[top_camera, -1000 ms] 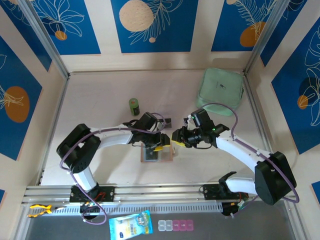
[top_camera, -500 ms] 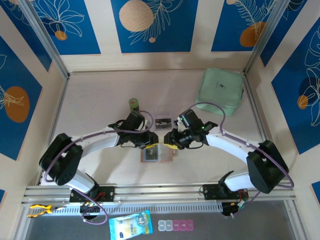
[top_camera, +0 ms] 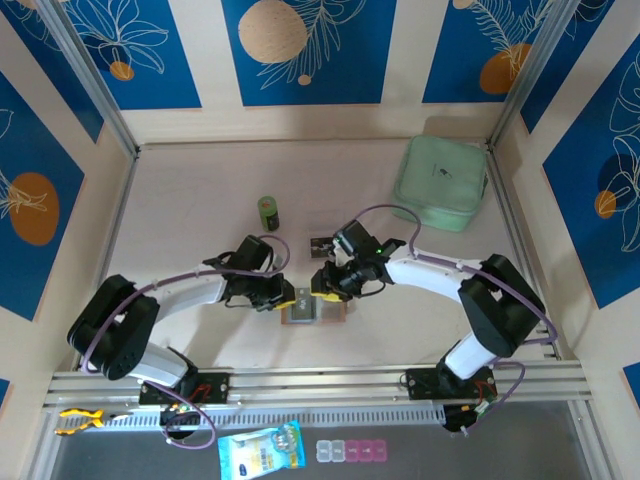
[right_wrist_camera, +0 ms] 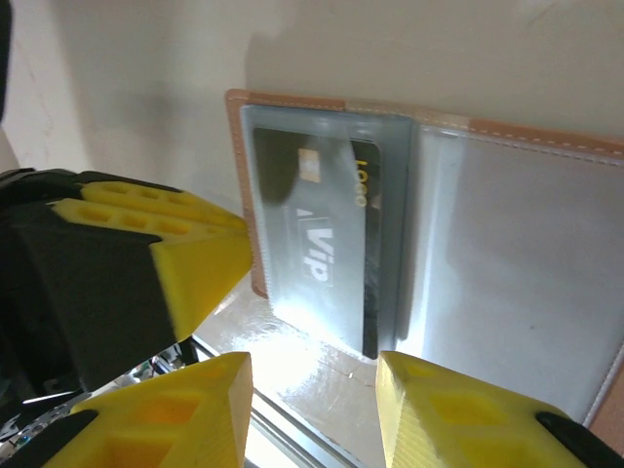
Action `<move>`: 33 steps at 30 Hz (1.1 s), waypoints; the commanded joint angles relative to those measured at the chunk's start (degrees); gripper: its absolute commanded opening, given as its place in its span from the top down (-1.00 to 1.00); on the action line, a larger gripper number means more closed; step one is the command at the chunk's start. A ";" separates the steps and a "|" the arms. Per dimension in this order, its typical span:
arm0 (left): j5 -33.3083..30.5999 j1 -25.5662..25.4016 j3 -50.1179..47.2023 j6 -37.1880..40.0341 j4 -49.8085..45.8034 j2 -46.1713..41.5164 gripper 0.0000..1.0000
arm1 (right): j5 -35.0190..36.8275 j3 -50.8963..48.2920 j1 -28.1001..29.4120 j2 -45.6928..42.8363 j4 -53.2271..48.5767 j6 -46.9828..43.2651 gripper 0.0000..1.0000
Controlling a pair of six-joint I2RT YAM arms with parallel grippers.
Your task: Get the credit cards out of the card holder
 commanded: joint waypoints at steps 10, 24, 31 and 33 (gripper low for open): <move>-0.96 0.53 -2.61 0.16 -0.07 0.98 0.70 | -2.77 2.43 1.67 5.56 2.98 -0.15 0.23; -1.28 0.49 -2.94 -0.15 -0.14 0.72 0.70 | -4.00 3.85 2.19 9.26 3.74 -1.18 0.29; -1.13 0.57 -2.05 0.04 -0.67 0.46 0.70 | -2.58 5.70 2.76 11.35 1.11 -2.69 0.31; -1.29 0.63 -2.05 0.08 -0.75 0.20 0.70 | -1.90 5.88 3.08 11.50 0.57 -3.09 0.31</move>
